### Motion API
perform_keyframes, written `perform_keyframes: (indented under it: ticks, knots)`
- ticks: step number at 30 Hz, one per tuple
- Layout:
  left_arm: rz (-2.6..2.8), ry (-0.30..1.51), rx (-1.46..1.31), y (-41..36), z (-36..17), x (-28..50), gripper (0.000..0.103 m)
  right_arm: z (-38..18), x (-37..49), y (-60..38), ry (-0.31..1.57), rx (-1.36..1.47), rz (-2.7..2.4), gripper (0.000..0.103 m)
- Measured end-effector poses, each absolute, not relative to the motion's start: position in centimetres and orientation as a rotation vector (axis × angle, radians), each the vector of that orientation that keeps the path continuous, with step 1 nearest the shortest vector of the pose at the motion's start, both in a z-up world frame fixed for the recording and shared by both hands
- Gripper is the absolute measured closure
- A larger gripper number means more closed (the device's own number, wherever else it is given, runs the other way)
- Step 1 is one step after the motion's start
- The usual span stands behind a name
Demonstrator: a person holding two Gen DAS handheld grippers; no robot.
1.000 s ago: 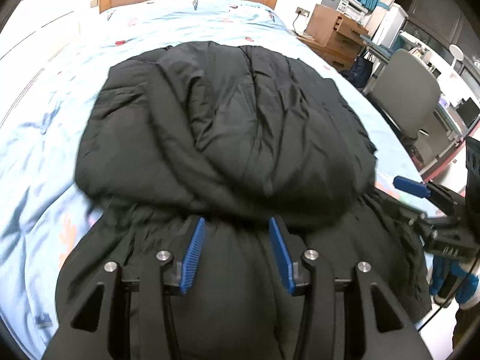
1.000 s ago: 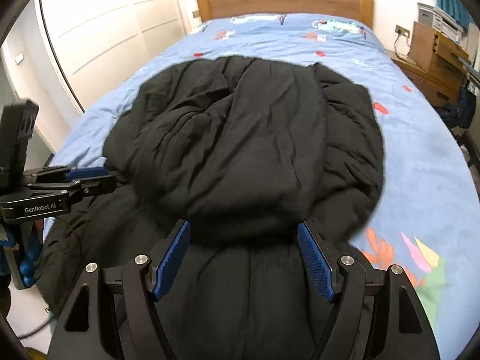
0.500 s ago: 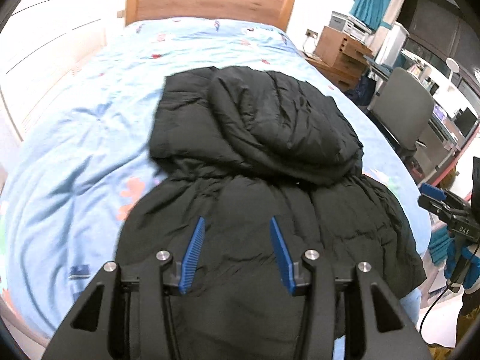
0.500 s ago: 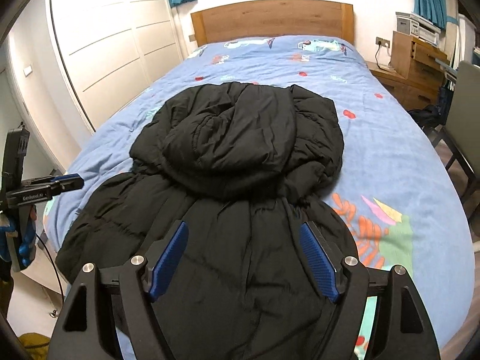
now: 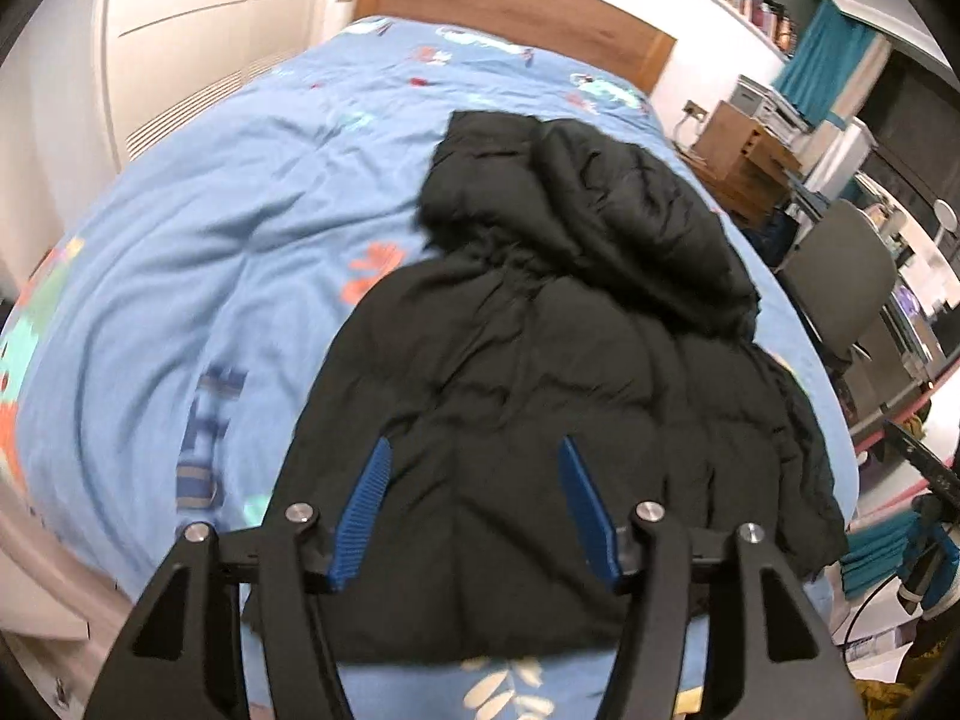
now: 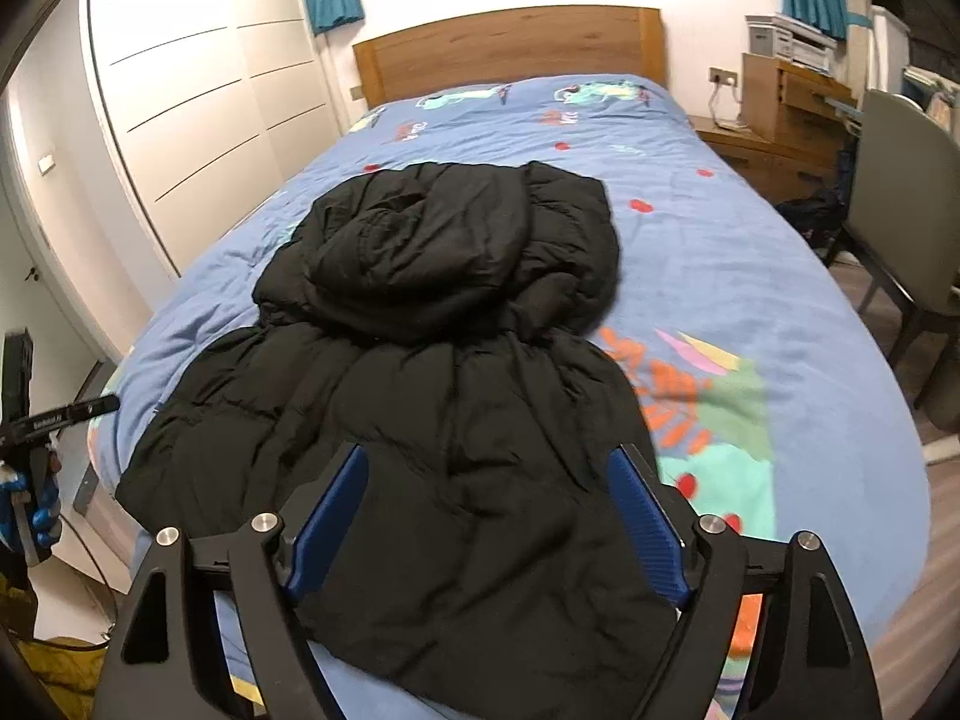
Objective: Fold large clothes
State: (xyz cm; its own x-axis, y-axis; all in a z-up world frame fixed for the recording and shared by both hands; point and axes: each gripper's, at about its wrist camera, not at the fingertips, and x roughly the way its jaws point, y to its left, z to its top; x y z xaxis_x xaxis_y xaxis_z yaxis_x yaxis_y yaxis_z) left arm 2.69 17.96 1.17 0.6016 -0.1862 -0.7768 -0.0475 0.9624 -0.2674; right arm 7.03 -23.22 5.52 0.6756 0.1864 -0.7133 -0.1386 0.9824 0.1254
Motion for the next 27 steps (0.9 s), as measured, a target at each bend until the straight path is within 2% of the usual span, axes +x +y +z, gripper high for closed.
perform_keyframes:
  ticks: [11, 27]
  knots:
    - [0.002, 0.958, -0.342, 21.6, -1.1, -0.8, 0.042, 4.5, 3.1, -28.2, 0.805, 0.123, 0.076, 0.013]
    - [0.055, 1.031, -0.401, 23.4, -3.2, -1.0, 0.042, 0.4, 2.4, -31.5, 0.892, 0.199, 0.04, 0.01]
